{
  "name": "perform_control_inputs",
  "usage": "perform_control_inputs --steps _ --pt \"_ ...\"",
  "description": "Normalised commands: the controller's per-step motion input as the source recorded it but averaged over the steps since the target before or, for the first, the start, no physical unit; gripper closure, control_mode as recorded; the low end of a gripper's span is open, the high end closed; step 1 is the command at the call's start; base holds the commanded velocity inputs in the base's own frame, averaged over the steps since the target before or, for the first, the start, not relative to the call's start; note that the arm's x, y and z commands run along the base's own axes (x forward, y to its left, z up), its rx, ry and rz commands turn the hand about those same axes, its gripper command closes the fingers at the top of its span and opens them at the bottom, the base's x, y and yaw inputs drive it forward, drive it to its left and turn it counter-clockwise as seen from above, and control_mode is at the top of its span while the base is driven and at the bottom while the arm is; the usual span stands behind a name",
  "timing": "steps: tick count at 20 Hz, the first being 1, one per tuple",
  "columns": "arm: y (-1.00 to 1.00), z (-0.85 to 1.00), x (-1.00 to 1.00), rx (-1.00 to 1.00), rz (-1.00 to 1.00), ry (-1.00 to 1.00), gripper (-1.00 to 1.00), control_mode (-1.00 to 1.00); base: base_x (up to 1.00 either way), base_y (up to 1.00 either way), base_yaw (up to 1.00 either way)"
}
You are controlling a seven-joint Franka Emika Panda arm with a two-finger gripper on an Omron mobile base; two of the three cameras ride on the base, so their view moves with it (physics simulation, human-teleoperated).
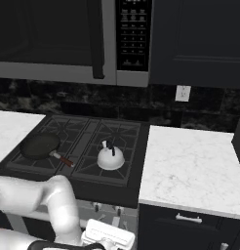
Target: Pick the kettle from the counter and place it on a stove burner. Then turn the burner on.
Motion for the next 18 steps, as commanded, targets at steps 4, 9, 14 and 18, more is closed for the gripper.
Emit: perform_control_inputs --steps 4,9,14,18 --pt "-0.03 -0.05 0.05 0.08 -0.01 -0.06 -1.00 -1.00 0.00 0.00 0.00" --pt "0.00 -0.26 0.05 0.00 0.00 0.00 -1.00 -1.00 0.00 0.00 0.00" --pt "0.00 -0.41 0.07 0.00 0.00 0.00 -1.00 -1.00 0.00 0.00 0.00" --pt "-0.09 -0.28 0.04 -0.02 0.00 0.00 -1.00 -1.00 0.00 0.00 0.00"
